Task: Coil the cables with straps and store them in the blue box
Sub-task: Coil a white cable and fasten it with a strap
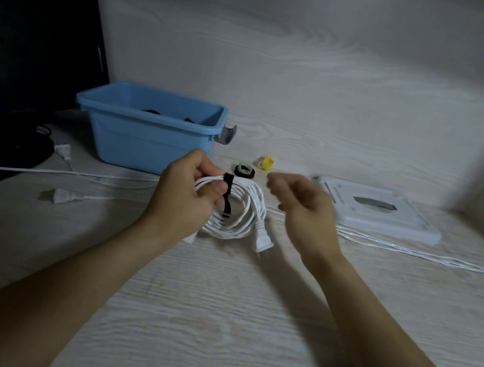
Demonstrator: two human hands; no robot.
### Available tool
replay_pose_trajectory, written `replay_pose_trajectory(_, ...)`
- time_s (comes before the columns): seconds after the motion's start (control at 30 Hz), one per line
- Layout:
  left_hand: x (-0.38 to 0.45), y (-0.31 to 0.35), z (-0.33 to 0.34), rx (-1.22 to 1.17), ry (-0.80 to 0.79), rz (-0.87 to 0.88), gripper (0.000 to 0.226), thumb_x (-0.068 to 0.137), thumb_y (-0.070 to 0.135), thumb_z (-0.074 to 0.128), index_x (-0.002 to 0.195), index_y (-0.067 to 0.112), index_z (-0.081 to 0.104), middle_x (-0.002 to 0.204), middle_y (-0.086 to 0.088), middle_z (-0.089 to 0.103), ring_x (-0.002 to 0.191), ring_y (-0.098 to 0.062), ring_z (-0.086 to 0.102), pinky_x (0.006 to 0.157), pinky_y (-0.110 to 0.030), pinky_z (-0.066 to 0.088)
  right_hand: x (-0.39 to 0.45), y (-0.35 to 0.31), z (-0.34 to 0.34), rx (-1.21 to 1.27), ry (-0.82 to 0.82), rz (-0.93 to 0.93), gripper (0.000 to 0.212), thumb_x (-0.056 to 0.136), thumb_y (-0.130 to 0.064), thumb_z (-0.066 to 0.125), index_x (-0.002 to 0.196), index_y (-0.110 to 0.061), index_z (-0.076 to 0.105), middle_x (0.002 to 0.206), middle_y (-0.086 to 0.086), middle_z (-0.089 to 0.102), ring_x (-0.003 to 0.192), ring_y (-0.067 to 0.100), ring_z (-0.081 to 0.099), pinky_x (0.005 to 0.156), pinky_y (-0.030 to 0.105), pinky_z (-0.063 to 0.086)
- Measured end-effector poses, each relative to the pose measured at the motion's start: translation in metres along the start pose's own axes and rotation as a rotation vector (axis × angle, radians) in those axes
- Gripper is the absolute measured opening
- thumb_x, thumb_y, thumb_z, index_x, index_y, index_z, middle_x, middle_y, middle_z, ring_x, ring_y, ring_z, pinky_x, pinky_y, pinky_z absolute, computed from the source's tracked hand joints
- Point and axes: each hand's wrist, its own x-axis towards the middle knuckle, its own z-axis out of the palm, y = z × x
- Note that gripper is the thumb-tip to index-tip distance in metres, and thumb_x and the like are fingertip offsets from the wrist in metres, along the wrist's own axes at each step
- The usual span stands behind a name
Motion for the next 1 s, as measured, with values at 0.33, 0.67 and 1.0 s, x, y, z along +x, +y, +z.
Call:
replay_pose_trajectory(0.33,0.001,0.001,0.001,0.19,-0.017,-0.039,0.02,0.089,0.009,0.065,0.081,0.02,0.051,0.08,0.004,0.059,0.076,-0.013,0.058,0.061,-0.021,0.044,-0.019,-0.015,0.024,-0.627,-0.133,-0.524,0.009,0.079,-0.026,0.074,0.084,-0.021,0.079,0.066,-0.003,0.051,0.068,0.01,0.047,0.06,0.022,0.038)
replay_pose_trajectory(0.67,0.002,-0.006,0.008,-0.076,0.003,-0.4,0.005,0.09,0.017,0.069,0.091,0.015,0.065,0.071,-0.005,0.069,0.07,-0.018,0.065,0.068,-0.029,0.048,-0.025,0.0,0.038,-0.767,-0.134,-0.294,0.022,0.078,-0.045,0.075,0.076,-0.023,0.076,0.066,-0.002,0.05,0.087,0.023,0.045,0.078,0.038,0.041)
replay_pose_trajectory(1.0,0.003,-0.005,0.004,-0.05,-0.063,-0.246,0.009,0.085,0.014,0.074,0.088,0.014,0.066,0.08,-0.007,0.074,0.074,-0.023,0.073,0.074,-0.04,0.059,-0.018,-0.025,0.02,-0.212,-0.285,0.15,0.033,0.089,-0.014,0.069,0.057,-0.02,0.072,0.056,-0.002,0.058,0.052,0.006,0.047,0.052,0.017,0.038)
